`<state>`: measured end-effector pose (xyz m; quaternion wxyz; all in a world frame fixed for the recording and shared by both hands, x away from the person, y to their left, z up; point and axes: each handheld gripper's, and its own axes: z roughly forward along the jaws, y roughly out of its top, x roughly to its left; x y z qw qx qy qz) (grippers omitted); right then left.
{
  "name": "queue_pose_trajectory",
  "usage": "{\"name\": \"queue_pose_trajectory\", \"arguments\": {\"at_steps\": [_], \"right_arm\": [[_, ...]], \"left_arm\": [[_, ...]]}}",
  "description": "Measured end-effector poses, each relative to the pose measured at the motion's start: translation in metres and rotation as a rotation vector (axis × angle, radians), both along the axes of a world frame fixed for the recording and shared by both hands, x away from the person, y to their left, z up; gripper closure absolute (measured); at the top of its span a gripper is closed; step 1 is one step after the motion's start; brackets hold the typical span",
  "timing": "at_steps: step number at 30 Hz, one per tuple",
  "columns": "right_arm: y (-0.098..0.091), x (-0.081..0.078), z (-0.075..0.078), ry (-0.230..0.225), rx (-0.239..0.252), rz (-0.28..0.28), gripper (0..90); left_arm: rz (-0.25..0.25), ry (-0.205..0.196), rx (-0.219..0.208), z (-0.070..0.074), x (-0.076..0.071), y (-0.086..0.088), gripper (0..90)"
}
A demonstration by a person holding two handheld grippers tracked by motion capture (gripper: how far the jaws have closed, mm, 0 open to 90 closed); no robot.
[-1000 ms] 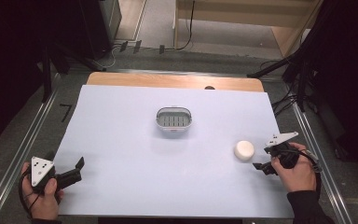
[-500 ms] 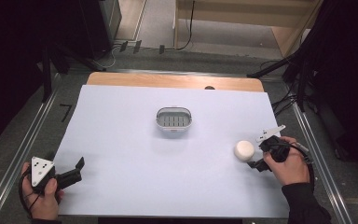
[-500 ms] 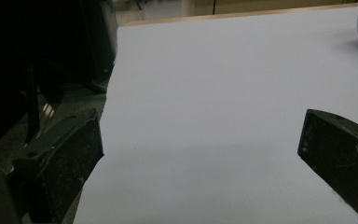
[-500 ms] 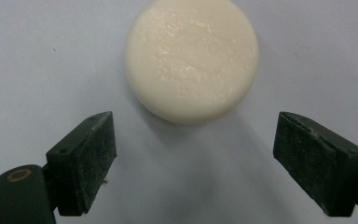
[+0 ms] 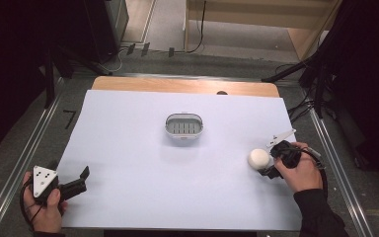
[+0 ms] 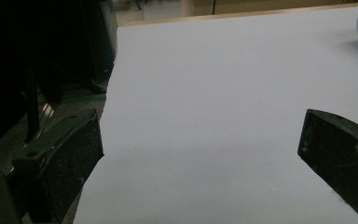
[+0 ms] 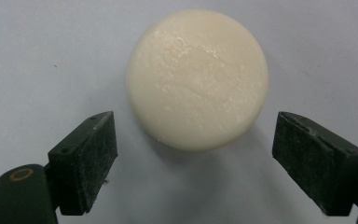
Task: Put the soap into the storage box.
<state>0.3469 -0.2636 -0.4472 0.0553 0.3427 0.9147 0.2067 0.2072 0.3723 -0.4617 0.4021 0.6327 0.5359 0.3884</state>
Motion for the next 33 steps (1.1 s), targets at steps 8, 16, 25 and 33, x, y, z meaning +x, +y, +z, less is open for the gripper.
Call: {"name": "queue_pose_trajectory", "arguments": {"at_steps": [8,16,25,33], "right_arm": [[0.007,0.006,0.001,-0.001,0.002,-0.012,15.4],[0.011,0.011,-0.003,0.016,-0.001,-0.013,17.9],[0.018,0.016,-0.002,0.020,-0.003,-0.018,20.7],[0.024,0.020,-0.003,0.036,-0.020,-0.024,23.2]], "left_arm": [[-0.001,0.000,0.000,0.000,0.000,0.000,0.2],[-0.001,0.001,0.000,0.000,0.000,0.000,0.2],[-0.001,0.001,-0.001,0.000,0.000,0.000,0.2],[-0.003,-0.001,-0.005,0.000,0.000,0.001,0.2]]}}
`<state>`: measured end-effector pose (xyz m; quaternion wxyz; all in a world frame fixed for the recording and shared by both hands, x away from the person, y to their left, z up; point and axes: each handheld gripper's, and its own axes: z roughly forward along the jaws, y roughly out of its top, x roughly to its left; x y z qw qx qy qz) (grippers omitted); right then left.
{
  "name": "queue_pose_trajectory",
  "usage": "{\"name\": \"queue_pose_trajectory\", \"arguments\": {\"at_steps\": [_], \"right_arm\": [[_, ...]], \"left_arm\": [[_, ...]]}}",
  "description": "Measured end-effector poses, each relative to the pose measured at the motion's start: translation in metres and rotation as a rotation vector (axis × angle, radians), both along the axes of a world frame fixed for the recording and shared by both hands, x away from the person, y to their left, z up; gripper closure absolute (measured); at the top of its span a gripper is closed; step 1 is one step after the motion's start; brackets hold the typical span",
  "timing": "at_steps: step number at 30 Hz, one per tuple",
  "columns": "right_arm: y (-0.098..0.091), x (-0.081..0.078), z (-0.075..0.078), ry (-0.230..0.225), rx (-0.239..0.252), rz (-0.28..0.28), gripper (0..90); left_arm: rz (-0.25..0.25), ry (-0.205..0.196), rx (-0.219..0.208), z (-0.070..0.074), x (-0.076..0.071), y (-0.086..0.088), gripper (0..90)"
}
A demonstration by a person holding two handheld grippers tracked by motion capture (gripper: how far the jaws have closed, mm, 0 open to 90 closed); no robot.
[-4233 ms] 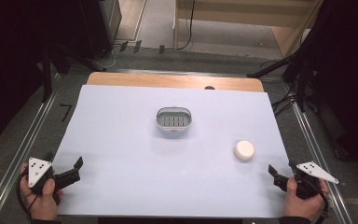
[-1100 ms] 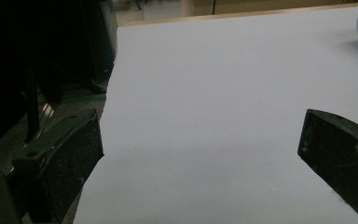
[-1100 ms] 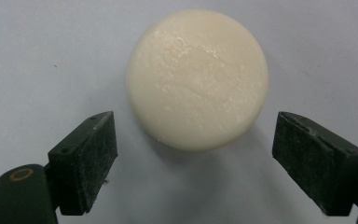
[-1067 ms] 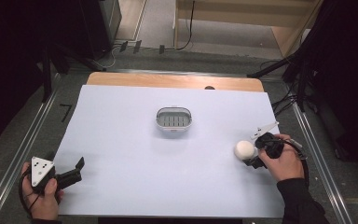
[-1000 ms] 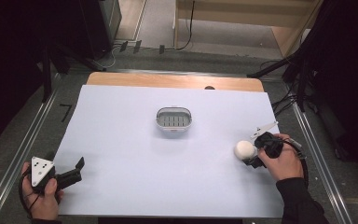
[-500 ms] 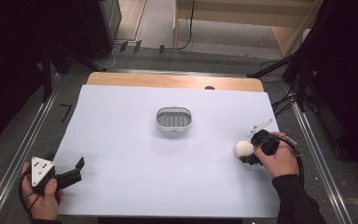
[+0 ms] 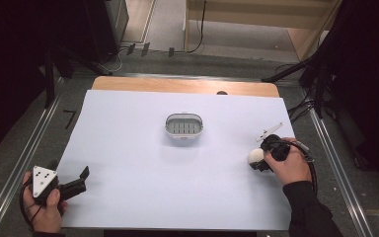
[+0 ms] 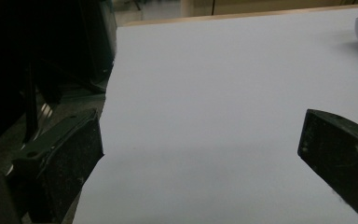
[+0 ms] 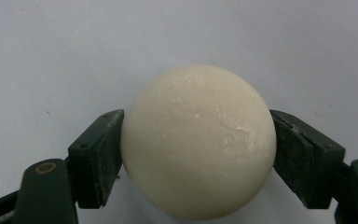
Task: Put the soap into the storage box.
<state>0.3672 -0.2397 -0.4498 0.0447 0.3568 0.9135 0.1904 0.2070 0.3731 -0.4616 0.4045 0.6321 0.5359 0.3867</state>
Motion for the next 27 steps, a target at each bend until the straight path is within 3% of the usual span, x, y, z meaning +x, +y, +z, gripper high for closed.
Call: {"name": "queue_pose_trajectory", "arguments": {"at_steps": [27], "right_arm": [[0.0050,0.0021,0.0010,0.001,-0.006,0.019,24.0]], "left_arm": [[0.000,0.001,0.001,0.0001,-0.0001,0.0001,0.2]]}}
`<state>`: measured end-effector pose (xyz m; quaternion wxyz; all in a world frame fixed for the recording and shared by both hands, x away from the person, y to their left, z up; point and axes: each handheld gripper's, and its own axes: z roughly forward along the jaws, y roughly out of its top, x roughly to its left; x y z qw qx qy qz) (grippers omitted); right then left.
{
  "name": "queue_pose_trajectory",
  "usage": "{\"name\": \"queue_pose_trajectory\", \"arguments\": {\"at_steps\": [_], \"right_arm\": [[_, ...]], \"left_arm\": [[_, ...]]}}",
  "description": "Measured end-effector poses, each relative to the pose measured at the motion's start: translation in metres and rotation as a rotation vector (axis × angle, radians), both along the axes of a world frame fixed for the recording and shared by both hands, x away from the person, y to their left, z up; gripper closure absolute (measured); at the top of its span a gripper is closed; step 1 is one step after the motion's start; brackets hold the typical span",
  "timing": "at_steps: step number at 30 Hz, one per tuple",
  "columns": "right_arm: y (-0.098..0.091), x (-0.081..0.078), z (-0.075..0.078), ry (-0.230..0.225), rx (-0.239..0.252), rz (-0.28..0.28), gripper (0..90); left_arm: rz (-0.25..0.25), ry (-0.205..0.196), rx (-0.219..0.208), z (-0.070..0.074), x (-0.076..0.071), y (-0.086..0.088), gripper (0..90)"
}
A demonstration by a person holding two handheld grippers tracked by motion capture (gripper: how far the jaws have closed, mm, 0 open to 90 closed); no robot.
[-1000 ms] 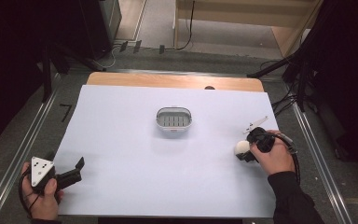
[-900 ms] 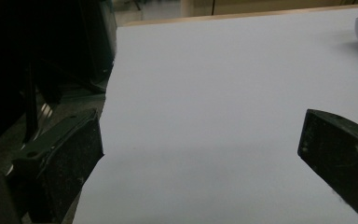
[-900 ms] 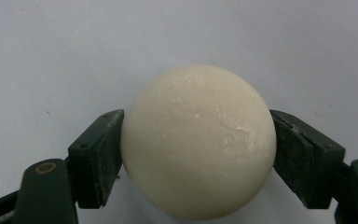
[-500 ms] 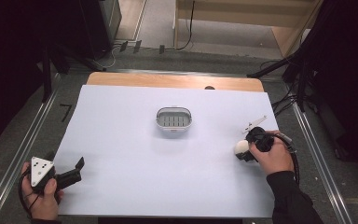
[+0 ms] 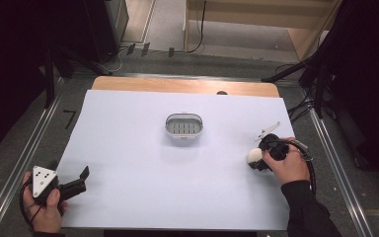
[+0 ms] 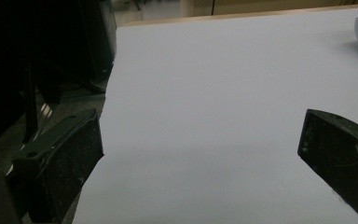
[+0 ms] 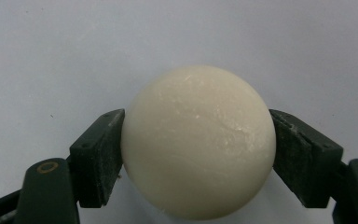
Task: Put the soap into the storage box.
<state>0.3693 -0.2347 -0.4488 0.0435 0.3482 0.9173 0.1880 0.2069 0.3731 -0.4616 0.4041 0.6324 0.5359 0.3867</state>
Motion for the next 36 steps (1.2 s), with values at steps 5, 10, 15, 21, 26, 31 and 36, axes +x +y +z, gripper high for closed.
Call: {"name": "queue_pose_trajectory", "arguments": {"at_steps": [5,10,15,21,26,31,36], "right_arm": [[0.000,0.001,0.001,-0.003,0.007,0.004,24.0],[0.004,0.003,0.007,-0.013,0.018,0.006,24.1],[0.012,0.005,0.013,-0.019,0.027,0.009,24.1],[0.021,0.009,0.014,-0.021,0.033,0.026,24.1],[0.031,0.012,0.017,-0.024,0.031,0.043,24.0],[0.041,0.017,0.019,-0.020,0.053,0.055,24.1],[0.049,0.019,0.020,-0.019,0.053,0.062,24.1]], "left_arm": [[0.000,0.000,0.000,0.000,0.000,0.000,0.2],[0.000,-0.004,-0.002,0.000,0.000,0.000,0.2],[-0.002,-0.004,-0.003,0.000,0.000,0.000,0.2],[-0.001,-0.005,-0.003,0.000,0.000,0.000,0.2],[-0.002,-0.005,-0.002,0.000,0.000,0.000,0.2],[-0.002,-0.006,-0.003,0.000,0.000,0.000,0.2],[-0.003,-0.004,0.000,0.000,0.000,0.000,0.2]]}}
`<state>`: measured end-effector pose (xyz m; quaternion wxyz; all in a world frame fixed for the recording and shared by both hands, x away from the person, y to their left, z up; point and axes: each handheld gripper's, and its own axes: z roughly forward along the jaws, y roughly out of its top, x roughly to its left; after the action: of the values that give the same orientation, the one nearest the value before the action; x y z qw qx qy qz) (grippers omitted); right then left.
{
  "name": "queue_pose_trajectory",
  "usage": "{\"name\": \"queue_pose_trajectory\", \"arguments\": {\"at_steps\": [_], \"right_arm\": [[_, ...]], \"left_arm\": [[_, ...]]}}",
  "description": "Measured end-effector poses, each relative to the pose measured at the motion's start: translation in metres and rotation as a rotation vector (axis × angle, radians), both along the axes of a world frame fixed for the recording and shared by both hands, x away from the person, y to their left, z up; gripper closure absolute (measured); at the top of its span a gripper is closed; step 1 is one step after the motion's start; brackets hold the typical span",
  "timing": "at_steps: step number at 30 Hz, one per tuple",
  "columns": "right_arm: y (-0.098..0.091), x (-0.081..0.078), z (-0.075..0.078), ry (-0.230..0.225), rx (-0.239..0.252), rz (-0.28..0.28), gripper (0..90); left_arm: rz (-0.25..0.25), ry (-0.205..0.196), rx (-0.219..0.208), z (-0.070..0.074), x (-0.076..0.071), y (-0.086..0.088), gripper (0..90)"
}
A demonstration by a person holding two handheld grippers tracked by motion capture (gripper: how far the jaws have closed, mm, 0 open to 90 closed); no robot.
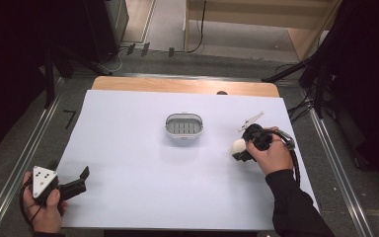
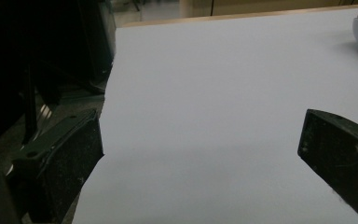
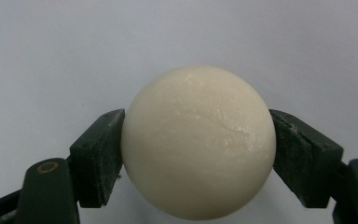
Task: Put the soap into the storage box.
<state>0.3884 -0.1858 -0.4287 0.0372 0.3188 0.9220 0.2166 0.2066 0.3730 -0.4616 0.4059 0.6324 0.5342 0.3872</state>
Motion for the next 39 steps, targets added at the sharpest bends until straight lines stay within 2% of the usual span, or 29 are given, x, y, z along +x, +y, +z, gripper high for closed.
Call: {"name": "queue_pose_trajectory", "arguments": {"at_steps": [12,22,39], "right_arm": [[0.016,0.007,0.007,-0.003,0.007,0.024,24.0],[0.034,0.017,0.019,-0.016,-0.007,0.051,24.1],[0.059,0.029,0.031,-0.031,0.009,0.079,24.1]], "left_arm": [[-0.002,0.000,0.008,0.000,0.000,0.000,0.2],[-0.003,-0.002,0.007,0.000,0.000,0.000,0.2],[-0.004,-0.004,0.005,0.000,0.000,0.000,0.2]]}}
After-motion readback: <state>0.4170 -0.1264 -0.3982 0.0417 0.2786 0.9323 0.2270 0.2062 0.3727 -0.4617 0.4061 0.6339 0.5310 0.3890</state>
